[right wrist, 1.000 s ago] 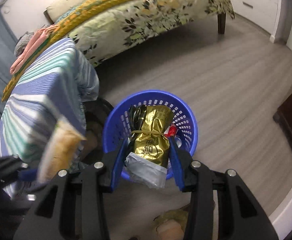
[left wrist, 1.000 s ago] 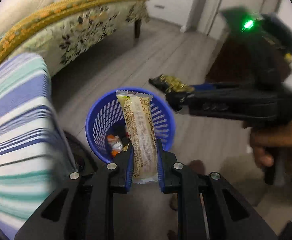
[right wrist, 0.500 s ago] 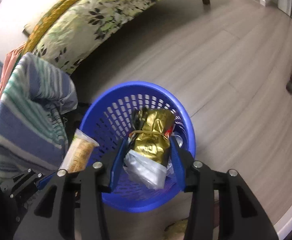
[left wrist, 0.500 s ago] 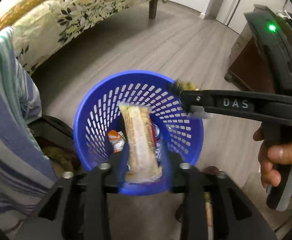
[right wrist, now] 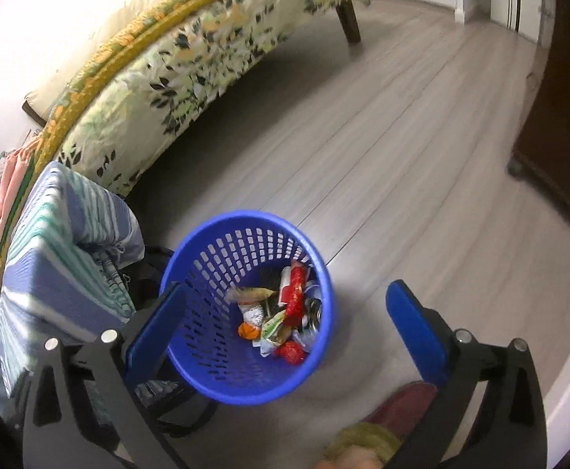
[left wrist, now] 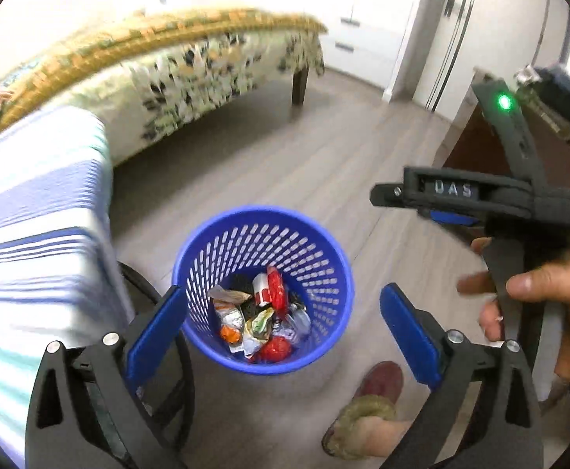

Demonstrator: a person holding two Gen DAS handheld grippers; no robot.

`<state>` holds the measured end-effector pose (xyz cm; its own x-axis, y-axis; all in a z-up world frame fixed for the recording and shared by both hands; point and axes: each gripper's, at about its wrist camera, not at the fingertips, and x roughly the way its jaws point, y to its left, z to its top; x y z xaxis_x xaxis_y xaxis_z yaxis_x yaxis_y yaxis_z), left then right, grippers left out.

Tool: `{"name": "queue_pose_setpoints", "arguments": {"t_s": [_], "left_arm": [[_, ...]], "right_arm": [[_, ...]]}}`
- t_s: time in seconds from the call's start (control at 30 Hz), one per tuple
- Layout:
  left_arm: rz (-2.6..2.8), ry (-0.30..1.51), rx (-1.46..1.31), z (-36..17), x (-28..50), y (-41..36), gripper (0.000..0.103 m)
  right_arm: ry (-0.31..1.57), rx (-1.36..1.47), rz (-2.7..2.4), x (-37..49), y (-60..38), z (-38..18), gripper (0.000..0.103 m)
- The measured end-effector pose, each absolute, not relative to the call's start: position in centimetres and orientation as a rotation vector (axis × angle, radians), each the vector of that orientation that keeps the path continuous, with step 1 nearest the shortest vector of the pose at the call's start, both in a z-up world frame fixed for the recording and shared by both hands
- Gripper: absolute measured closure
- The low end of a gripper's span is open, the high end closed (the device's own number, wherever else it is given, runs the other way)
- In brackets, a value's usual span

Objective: Collect trash

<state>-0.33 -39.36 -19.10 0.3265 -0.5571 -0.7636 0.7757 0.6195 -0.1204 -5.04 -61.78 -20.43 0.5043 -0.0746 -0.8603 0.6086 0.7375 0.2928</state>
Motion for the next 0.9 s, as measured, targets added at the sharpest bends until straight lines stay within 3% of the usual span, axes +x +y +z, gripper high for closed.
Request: {"name": "queue_pose_setpoints", "arguments": {"t_s": [0.17,0.37,0.9], "left_arm": [[-0.911,0.895,0.284,-16.8,-2.3,-37.3,0.005],[-0.847,0.803,0.345,-15.2,-4.9,-35.4,0.005],[-0.772,0.8,0.326,-12.6,-6.2,-32.3,0.005]], "right_arm": [[0.927,0.524,-0.486,-10.0,-57.8,-17.3,0.005],[0.883,0.472,-0.545,-14.4,-53.2,-15.2,0.005],[0.857,0.33,-0.503,-16.2,-49.6,-11.1,0.005]]}}
